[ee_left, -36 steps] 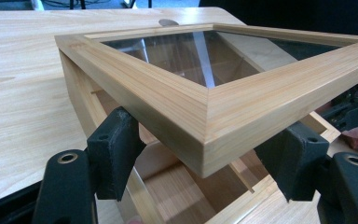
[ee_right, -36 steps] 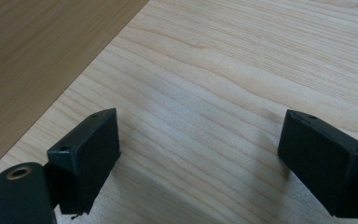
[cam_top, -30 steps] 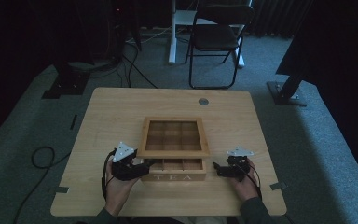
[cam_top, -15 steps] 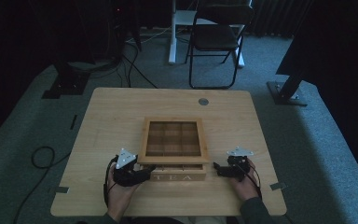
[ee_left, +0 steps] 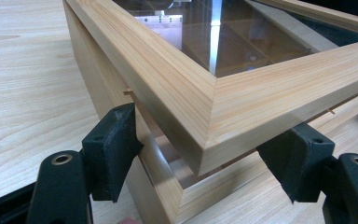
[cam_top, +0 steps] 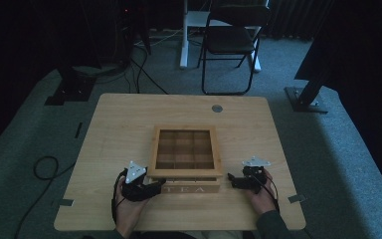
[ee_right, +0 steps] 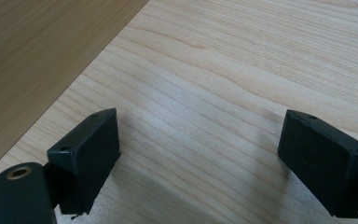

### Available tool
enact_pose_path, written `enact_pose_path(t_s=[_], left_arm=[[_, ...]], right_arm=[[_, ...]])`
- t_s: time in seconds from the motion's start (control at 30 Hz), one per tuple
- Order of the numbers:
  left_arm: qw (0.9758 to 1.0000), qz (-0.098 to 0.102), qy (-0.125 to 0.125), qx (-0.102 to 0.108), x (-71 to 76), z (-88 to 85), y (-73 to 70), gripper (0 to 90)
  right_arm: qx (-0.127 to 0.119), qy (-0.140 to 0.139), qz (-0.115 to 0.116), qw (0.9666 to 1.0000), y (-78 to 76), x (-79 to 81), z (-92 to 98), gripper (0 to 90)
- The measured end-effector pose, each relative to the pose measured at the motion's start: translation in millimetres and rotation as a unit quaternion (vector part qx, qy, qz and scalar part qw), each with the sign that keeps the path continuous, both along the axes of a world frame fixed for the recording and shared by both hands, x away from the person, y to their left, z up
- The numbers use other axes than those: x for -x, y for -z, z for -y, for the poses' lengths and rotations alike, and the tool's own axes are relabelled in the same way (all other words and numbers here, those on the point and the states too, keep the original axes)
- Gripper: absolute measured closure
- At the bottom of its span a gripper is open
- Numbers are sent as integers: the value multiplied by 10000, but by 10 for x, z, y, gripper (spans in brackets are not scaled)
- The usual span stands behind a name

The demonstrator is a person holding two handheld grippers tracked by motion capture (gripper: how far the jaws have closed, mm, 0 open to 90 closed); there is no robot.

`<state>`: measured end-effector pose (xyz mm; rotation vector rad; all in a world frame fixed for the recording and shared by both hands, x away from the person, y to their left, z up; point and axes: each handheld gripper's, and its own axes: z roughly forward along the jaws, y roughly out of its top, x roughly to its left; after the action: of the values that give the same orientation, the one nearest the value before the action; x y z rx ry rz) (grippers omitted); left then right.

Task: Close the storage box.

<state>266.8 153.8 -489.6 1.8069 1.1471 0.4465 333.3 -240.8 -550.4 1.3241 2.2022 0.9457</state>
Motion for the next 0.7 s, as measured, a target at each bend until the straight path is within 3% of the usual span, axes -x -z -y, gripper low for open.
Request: enact_pose_path(t_s=[0.1, 0.3, 0.47, 0.7], left_arm=[[10000, 53, -45, -62, 14, 5, 12, 297], [9999, -51, -97, -127, 35, -2, 75, 291], [9999, -69, -111, 5, 66, -26, 97, 291], [9999, -72, -89, 32, 106, -41, 104, 292]], right_arm=[[-4, -16, 0, 10000, 0, 7, 0, 122], [-5, -34, -4, 10000, 0, 16, 2, 122], [-3, -40, -3, 10000, 0, 18, 3, 122], [-3, -39, -4, 10000, 0, 18, 3, 122]])
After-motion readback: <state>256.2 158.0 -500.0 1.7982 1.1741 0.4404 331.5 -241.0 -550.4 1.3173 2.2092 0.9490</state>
